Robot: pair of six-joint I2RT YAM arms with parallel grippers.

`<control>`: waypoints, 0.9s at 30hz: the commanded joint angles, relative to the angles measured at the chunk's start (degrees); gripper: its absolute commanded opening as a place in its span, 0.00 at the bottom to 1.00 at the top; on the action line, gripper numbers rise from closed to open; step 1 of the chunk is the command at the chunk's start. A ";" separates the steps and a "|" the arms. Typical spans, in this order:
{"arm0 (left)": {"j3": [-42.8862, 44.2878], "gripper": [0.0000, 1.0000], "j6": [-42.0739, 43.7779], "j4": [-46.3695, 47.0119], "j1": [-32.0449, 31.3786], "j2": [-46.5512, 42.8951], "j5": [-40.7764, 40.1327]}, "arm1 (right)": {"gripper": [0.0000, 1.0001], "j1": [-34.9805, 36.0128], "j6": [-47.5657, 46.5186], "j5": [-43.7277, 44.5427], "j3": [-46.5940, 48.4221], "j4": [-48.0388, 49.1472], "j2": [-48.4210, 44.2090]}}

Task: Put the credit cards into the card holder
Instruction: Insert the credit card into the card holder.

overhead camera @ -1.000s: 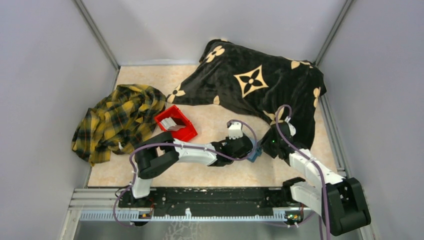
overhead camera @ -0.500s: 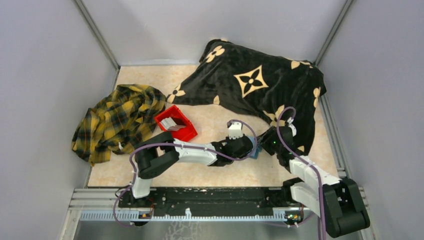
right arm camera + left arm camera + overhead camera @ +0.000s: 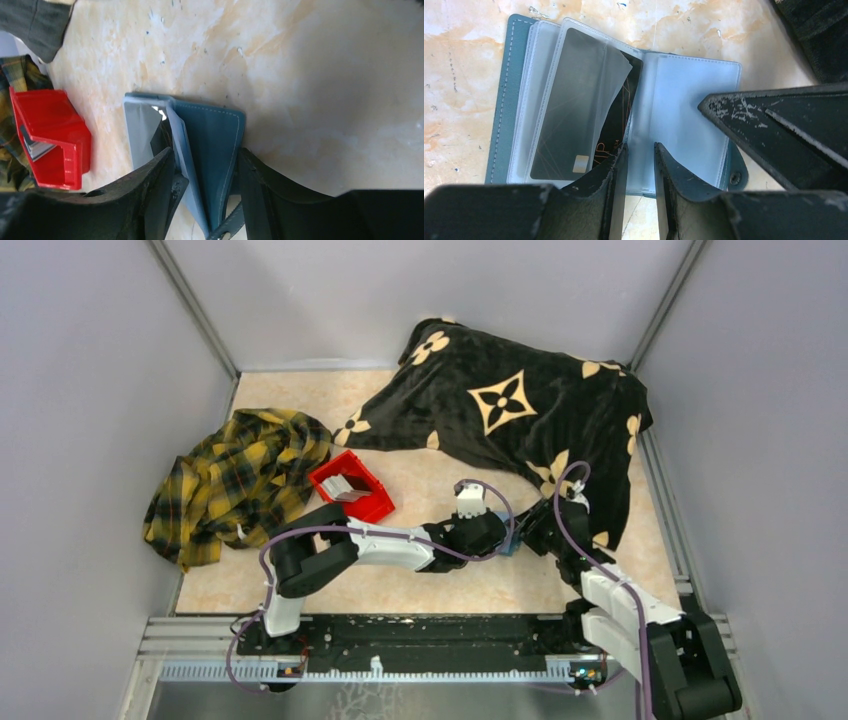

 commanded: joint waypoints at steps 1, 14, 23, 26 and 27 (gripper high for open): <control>-3.94 0.34 0.03 -12.54 -0.18 8.24 8.09 | 0.49 0.77 -0.62 -9.77 -1.24 -5.52 -2.54; -4.97 0.33 -0.32 -12.05 -0.13 8.20 8.22 | 0.48 0.77 0.57 -11.16 -1.43 -1.26 -1.50; -4.83 0.33 -0.30 -11.60 -0.12 8.59 8.55 | 0.48 0.77 3.52 -11.34 -0.64 -1.80 -3.13; -4.78 0.33 -0.36 -11.23 -0.14 8.79 8.66 | 0.47 0.77 7.76 -11.31 -3.15 -2.04 -6.48; -4.68 0.33 -0.34 -11.17 -0.19 9.00 8.75 | 0.47 0.76 9.32 -10.98 -4.08 -2.88 -8.12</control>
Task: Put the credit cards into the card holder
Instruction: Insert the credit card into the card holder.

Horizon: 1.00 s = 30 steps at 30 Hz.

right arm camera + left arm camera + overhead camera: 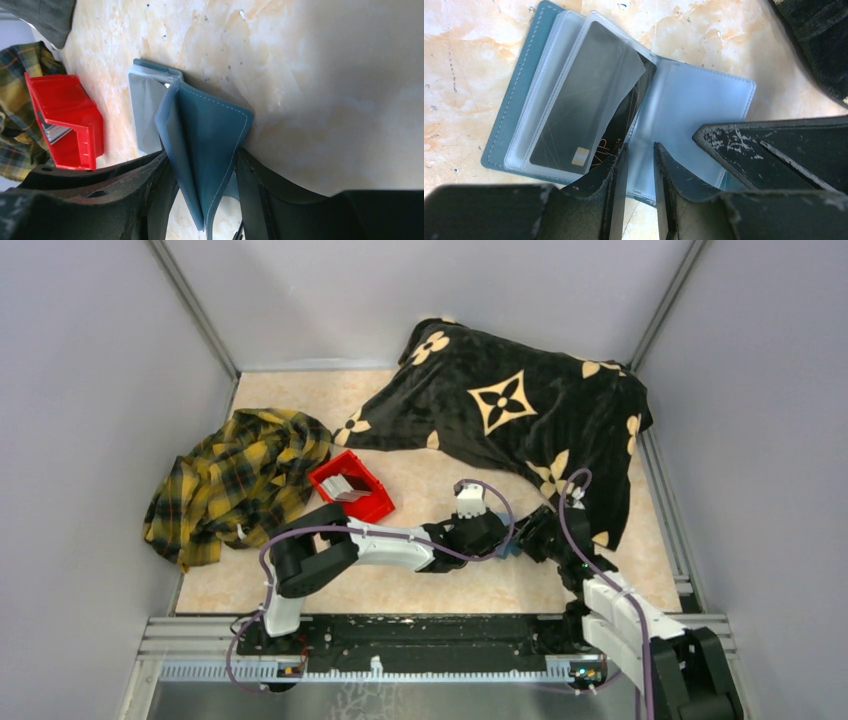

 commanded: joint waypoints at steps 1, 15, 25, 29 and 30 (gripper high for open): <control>-4.38 0.33 -0.20 -11.52 -0.19 9.05 8.91 | 0.47 0.72 8.06 -5.40 -3.16 -1.60 -6.32; -4.54 0.33 -0.26 -10.60 -0.24 9.77 9.73 | 0.48 0.76 18.96 1.42 -3.26 -15.34 -21.87; -4.63 0.33 -0.34 -10.31 -0.63 10.47 10.22 | 0.48 0.69 17.56 4.55 -2.56 -5.79 -12.36; -5.02 0.33 -0.43 -10.26 -0.58 10.41 10.12 | 0.44 0.77 15.04 5.85 -0.32 -6.52 -10.08; -5.06 0.33 -0.40 -10.27 -0.62 10.40 10.18 | 0.42 0.77 14.26 6.43 0.39 -7.54 -10.10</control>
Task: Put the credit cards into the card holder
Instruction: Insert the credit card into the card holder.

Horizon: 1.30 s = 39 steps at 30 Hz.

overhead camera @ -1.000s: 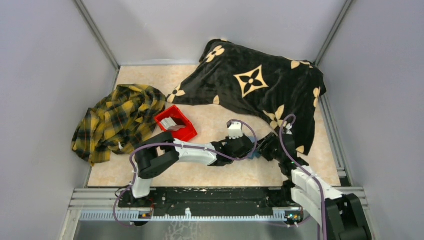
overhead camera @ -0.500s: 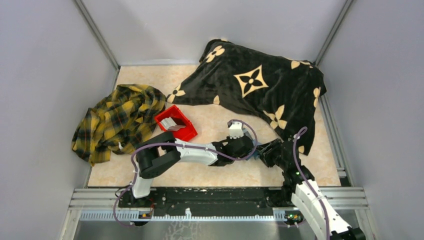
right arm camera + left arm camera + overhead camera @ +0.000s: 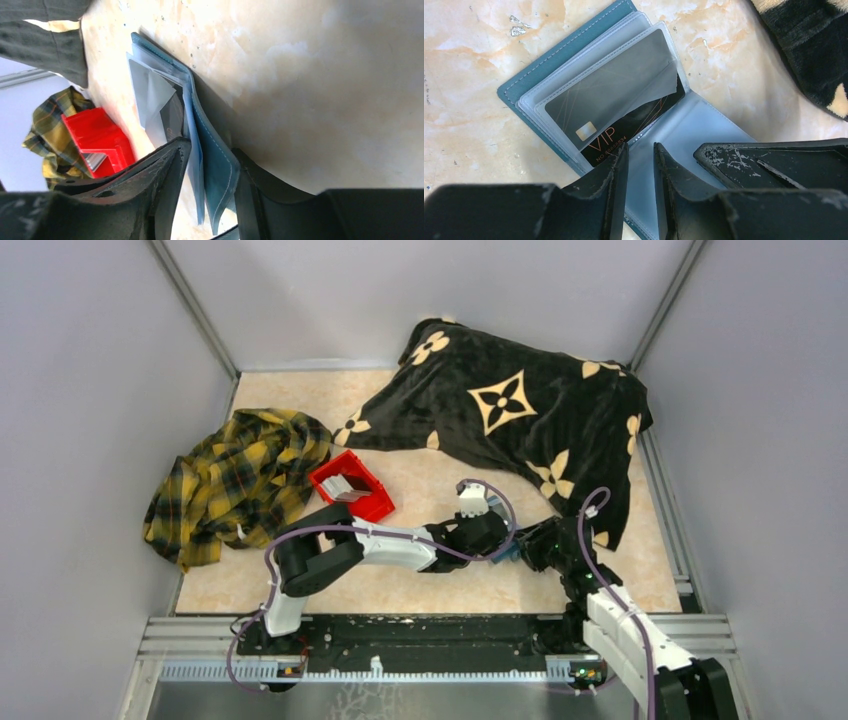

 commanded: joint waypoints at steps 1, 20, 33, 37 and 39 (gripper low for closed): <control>-5.26 0.33 -0.39 -13.57 -0.66 8.84 9.85 | 0.38 0.36 -4.22 3.57 4.75 0.28 0.83; -0.75 0.40 2.80 -20.04 -0.48 -10.23 1.82 | 0.01 0.34 -17.34 6.38 13.27 -7.03 8.63; -10.32 0.42 9.19 -9.70 9.95 -21.96 3.60 | 0.00 0.30 -23.60 5.10 16.32 -8.25 12.57; -10.20 0.42 13.76 -5.35 14.77 -19.94 9.77 | 0.00 0.35 -24.95 4.66 16.79 -8.32 13.32; -10.38 0.42 16.16 -2.20 16.60 -18.88 14.13 | 0.00 0.35 -25.45 4.29 17.04 -8.21 13.73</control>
